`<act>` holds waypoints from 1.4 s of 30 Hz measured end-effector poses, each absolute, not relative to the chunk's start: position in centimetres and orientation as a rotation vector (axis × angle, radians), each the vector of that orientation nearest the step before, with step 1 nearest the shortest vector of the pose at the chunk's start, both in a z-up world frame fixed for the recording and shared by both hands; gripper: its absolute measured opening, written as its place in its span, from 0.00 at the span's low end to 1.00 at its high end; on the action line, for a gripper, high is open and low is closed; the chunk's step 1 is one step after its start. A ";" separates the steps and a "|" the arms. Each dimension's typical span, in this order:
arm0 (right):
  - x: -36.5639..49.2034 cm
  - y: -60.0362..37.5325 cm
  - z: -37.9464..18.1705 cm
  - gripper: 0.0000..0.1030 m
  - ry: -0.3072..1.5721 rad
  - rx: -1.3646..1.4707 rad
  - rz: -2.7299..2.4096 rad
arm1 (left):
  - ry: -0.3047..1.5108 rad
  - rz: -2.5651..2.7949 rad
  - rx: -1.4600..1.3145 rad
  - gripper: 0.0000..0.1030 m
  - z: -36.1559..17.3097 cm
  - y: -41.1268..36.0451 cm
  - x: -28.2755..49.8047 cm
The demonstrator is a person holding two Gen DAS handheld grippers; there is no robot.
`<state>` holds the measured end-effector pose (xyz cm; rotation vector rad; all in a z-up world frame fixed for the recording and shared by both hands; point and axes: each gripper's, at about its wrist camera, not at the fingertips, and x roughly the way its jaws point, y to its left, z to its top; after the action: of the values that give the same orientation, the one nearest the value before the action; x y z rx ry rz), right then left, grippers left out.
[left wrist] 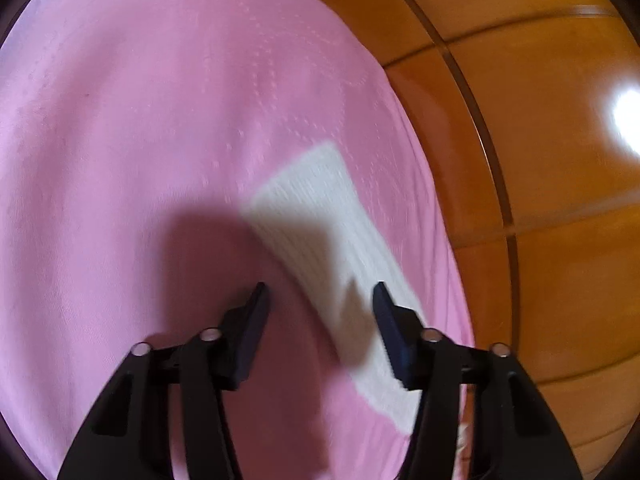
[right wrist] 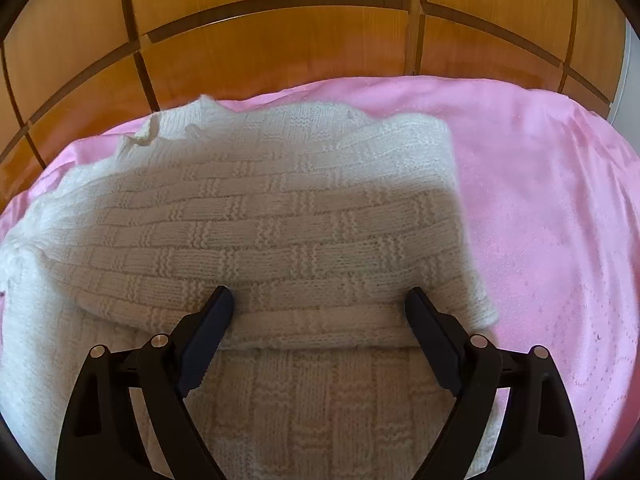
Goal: Fold small clothes
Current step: 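Grasp a sleeve with the left gripper while the right gripper lifts the other sleeve across the body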
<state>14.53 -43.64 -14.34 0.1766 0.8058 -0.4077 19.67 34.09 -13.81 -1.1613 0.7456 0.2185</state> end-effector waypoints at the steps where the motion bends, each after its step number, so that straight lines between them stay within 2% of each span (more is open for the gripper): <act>1: 14.5 -43.6 -14.3 0.85 0.806 0.174 -0.408 | 0.751 0.219 -1.156 0.37 -14.0 34.4 20.2; 2: 14.6 -43.6 -14.3 0.85 0.806 0.172 -0.410 | 0.760 0.227 -1.142 0.22 -14.1 34.5 20.6; 4: 14.6 -43.6 -14.3 0.85 0.807 0.168 -0.413 | 0.789 0.251 -1.097 0.05 -14.1 34.8 21.5; 8: 14.6 -43.6 -14.4 0.85 0.807 0.165 -0.415 | 0.727 0.175 -0.993 0.05 -10.5 32.9 22.3; 11: 14.7 -43.6 -14.4 0.85 0.806 0.165 -0.415 | 0.655 -0.014 -0.860 0.05 -5.4 27.6 22.3; 15: 14.6 -43.6 -14.4 0.85 0.803 0.167 -0.414 | 0.645 -0.266 -0.716 0.05 -1.6 18.0 22.0; 18: 14.6 -43.7 -14.4 0.85 0.801 0.173 -0.410 | 0.684 -0.431 -0.580 0.05 -0.9 9.2 21.5; 21: 14.6 -43.8 -14.3 0.85 0.800 0.176 -0.409 | 0.769 -0.542 -0.440 0.07 -2.7 0.4 20.9; 25: 14.5 -44.0 -14.2 0.85 0.796 0.190 -0.399 | 0.893 -0.586 -0.309 0.31 -6.4 -6.0 18.8; 26: 14.5 -44.0 -14.2 0.85 0.796 0.193 -0.397 | 0.907 -0.585 -0.273 0.32 -7.1 -7.0 17.9; 30: 14.3 -44.0 -13.3 0.83 0.799 0.205 -0.391 | 0.925 -0.576 -0.210 0.34 -8.4 -6.7 16.0; 32: 13.7 -43.2 -11.8 0.72 0.758 0.235 -0.374 | 0.925 -0.544 -0.180 0.35 -9.3 -5.4 14.7; 34: 13.3 -41.6 -10.3 0.67 0.717 0.288 -0.279 | 0.941 -0.519 -0.186 0.35 -9.9 -3.7 13.2; 35: 13.6 -40.0 -9.8 0.60 0.726 0.323 -0.170 | 0.944 -0.500 -0.187 0.35 -9.9 -2.9 12.1; 38: 15.6 -35.1 -10.5 0.50 0.838 0.390 0.095 | 0.971 -0.469 -0.236 0.35 -11.5 -0.9 11.4; 42: 19.3 -29.9 -13.7 0.49 0.980 0.427 0.163 | 0.963 -0.457 -0.251 0.35 -12.6 -0.2 10.8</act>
<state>19.34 -29.88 -13.68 0.4265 0.9800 0.1631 10.79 -0.20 -12.57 -0.2505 0.9630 -0.4573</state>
